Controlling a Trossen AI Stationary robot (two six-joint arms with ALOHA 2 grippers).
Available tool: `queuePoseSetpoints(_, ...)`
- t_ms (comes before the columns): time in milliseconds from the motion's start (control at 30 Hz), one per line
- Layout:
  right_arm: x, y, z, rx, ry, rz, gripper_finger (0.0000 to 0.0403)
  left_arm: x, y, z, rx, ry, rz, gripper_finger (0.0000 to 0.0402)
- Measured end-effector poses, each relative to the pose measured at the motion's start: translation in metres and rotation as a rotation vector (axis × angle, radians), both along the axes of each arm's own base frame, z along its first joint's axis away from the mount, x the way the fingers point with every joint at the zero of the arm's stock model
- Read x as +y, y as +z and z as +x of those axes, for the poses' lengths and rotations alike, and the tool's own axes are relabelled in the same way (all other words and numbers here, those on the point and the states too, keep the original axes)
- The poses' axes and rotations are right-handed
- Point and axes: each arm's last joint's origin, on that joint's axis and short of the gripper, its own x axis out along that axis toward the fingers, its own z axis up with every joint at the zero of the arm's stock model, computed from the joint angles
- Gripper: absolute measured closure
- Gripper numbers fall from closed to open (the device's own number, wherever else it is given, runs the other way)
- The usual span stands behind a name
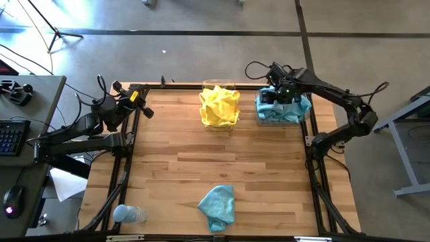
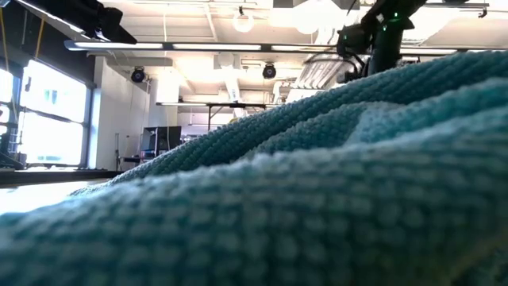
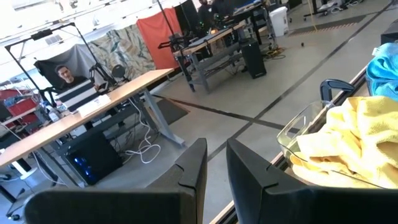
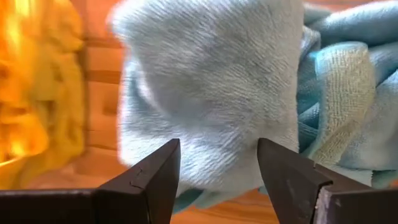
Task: Sort microfiber towel by color & place in baskets
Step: Put the blue towel into the right transparent bin
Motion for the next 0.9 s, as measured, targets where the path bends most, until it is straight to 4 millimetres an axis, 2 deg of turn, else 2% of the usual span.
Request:
queuePoseSetpoints(233, -0.003, 0.038, -0.001, 0.017, -0.053, -0.124, 0.0195, 0.000, 0.000, 0.000, 0.000, 0.000, 0.000, 0.0351)
queuePoseSetpoints(333, -0.007, 0.038, 0.002, 0.013, -0.049, -0.151, 0.0215, 0.000, 0.000, 0.000, 0.000, 0.000, 0.000, 0.0351)
queuePoseSetpoints(400, -0.010, 0.030, 0.006, 0.008, -0.026, -0.134, 0.0248, 0.000, 0.000, 0.000, 0.000, 0.000, 0.000, 0.0351)
queuePoseSetpoints(600, -0.020, -0.011, 0.019, 0.071, 0.018, -0.055, 0.0386, 0.000, 0.000, 0.000, 0.000, 0.000, 0.000, 0.0351)
queuePoseSetpoints(633, -0.022, -0.018, 0.021, 0.079, 0.022, -0.050, 0.0393, 0.000, 0.000, 0.000, 0.000, 0.000, 0.000, 0.0351)
queuePoseSetpoints(767, -0.028, -0.048, 0.026, 0.103, 0.037, 0.029, 0.0377, 0.000, 0.000, 0.000, 0.000, 0.000, 0.000, 0.0351)
queuePoseSetpoints(900, -0.028, -0.077, 0.027, 0.147, 0.048, 0.083, 0.0395, 0.000, 0.000, 0.000, -0.001, 0.000, 0.000, 0.0351)
